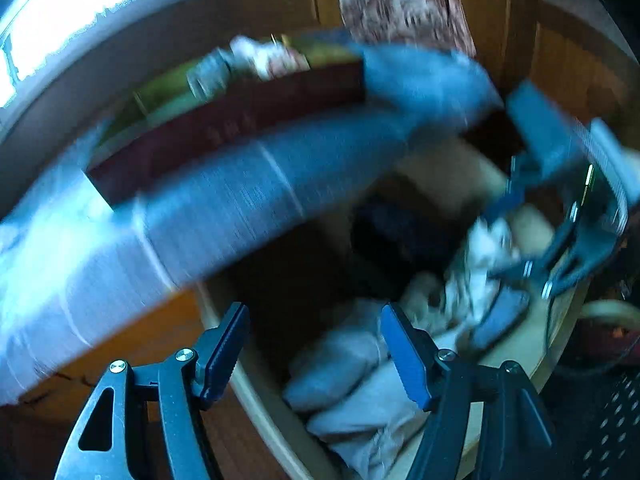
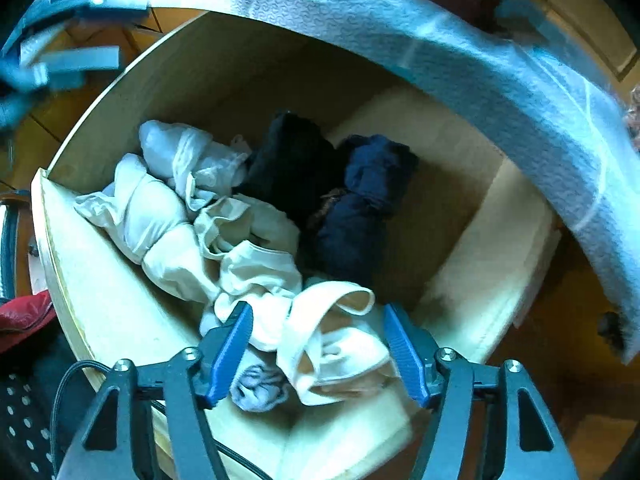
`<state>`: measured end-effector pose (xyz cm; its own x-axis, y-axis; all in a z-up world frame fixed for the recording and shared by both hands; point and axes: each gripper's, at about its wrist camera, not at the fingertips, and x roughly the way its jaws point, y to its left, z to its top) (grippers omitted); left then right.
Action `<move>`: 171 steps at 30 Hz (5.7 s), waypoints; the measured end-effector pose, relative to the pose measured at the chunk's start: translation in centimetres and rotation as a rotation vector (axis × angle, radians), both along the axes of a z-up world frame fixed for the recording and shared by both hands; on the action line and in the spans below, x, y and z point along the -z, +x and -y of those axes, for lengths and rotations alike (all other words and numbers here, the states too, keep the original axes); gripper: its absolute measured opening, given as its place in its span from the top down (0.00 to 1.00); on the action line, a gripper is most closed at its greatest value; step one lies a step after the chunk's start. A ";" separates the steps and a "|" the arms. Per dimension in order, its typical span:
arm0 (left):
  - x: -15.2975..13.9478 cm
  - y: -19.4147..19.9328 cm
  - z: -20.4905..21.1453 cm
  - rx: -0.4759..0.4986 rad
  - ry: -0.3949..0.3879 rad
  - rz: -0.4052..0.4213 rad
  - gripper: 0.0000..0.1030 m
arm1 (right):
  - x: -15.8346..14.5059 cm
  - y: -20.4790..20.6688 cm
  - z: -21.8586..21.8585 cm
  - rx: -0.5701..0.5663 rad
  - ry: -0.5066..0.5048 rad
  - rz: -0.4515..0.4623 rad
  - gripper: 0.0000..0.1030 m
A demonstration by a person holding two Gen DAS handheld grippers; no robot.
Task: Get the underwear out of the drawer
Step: 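Grasp a cream rolled garment in the drawer with the right tool, then lift the cream garment out and carry it over the box with the right tool, then lower the cream garment beside the others in the box and open the right tool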
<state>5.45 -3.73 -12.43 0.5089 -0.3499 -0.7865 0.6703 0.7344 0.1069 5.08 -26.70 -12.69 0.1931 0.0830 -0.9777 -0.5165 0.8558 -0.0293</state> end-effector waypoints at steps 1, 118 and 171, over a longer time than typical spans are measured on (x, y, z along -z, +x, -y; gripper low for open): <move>0.7 -0.1 0.3 -0.001 0.016 -0.009 0.33 | 0.0 0.0 -0.1 -0.002 -0.015 -0.002 0.35; 9.9 0.9 6.5 0.154 0.287 -0.183 0.61 | -18.0 28.5 1.8 0.559 0.613 0.152 0.64; 10.3 1.7 6.1 0.161 0.271 -0.197 0.60 | -15.7 17.3 0.5 0.428 0.169 0.441 0.41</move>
<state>7.19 -9.83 -22.70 0.2941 -0.1791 -0.9389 0.8019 0.5808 0.1404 22.40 -27.16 3.05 0.6248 0.0552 -0.7788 -0.0983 0.9951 -0.0083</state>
